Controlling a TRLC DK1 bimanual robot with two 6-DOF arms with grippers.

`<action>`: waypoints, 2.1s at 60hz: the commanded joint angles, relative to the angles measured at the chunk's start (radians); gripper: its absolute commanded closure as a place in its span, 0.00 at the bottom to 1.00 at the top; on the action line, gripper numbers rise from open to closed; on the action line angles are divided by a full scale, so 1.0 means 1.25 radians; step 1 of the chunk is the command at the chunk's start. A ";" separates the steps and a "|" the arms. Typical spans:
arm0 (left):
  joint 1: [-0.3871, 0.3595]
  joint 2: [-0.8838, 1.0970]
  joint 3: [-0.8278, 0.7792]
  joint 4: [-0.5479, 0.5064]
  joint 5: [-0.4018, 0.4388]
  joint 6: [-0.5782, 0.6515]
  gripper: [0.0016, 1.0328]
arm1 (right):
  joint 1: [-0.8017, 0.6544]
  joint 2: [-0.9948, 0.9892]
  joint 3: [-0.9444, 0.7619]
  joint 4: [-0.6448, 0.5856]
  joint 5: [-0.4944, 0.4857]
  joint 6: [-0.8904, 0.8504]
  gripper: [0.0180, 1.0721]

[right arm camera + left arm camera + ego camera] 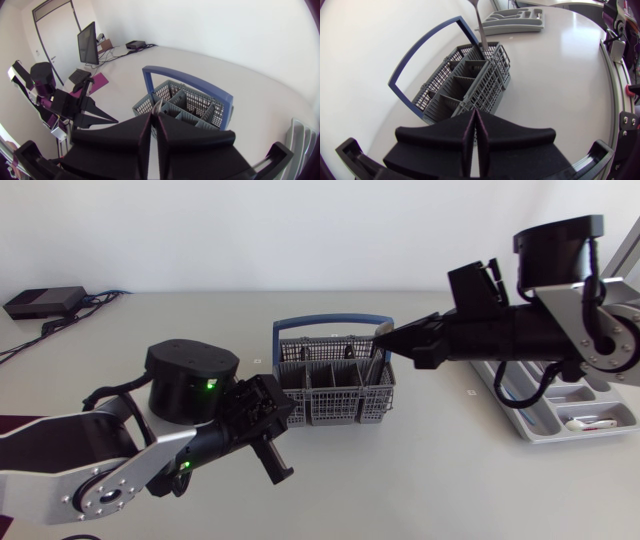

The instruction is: Sort the cutlery from the basket into the organizer compartments.

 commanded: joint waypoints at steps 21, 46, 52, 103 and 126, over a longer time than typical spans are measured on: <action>-0.005 -0.023 0.014 -0.018 -0.023 -0.016 0.97 | -0.289 -0.189 -0.030 -0.204 -0.019 -0.164 0.95; -0.013 -0.024 0.021 -0.026 -0.030 -0.014 0.97 | -0.674 -0.086 -0.092 -0.189 0.090 -0.562 0.95; -0.024 -0.022 0.026 -0.029 -0.046 -0.014 0.97 | -0.765 -0.016 -0.090 -0.135 0.088 -0.640 0.95; -0.035 -0.019 0.026 -0.035 -0.072 -0.014 0.97 | -0.922 0.450 0.035 0.153 0.133 -0.824 0.95; -0.034 -0.035 0.019 -0.044 -0.073 -0.016 0.97 | -0.916 0.410 -0.019 0.124 0.138 -0.849 0.53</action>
